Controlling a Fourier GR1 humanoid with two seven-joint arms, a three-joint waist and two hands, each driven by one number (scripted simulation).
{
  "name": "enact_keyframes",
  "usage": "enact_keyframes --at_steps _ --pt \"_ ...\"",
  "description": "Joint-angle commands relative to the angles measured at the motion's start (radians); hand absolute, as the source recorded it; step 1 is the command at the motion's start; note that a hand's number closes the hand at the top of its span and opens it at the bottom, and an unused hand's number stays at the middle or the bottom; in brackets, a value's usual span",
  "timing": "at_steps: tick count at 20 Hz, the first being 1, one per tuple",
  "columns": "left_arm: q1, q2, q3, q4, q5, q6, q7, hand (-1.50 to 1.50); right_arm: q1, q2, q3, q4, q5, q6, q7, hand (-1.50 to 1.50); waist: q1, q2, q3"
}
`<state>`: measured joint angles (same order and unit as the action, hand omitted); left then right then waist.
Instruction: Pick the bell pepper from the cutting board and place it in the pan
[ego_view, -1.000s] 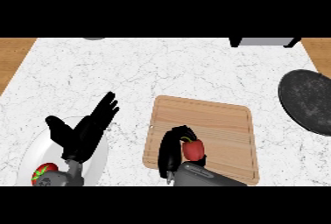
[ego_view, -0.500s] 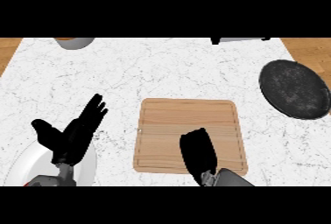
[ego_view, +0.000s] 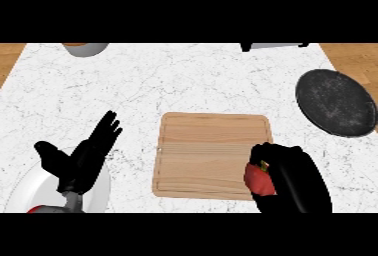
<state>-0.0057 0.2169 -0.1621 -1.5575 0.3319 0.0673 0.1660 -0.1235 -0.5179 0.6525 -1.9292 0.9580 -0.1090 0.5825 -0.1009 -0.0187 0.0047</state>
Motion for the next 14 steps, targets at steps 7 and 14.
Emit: enact_keyframes --at_steps 7,14 --pt "-0.019 -0.022 -0.031 -0.010 0.008 -0.034 0.008 0.00 0.338 -0.138 -0.377 -0.161 -0.519 -0.268 -0.301 1.50 0.061 0.019 0.000" --pt "-0.064 -0.039 -0.041 0.012 -0.031 -0.026 0.021 0.00 0.335 -0.145 -0.589 0.234 -0.646 -0.286 -0.714 1.50 0.095 0.021 -0.003"
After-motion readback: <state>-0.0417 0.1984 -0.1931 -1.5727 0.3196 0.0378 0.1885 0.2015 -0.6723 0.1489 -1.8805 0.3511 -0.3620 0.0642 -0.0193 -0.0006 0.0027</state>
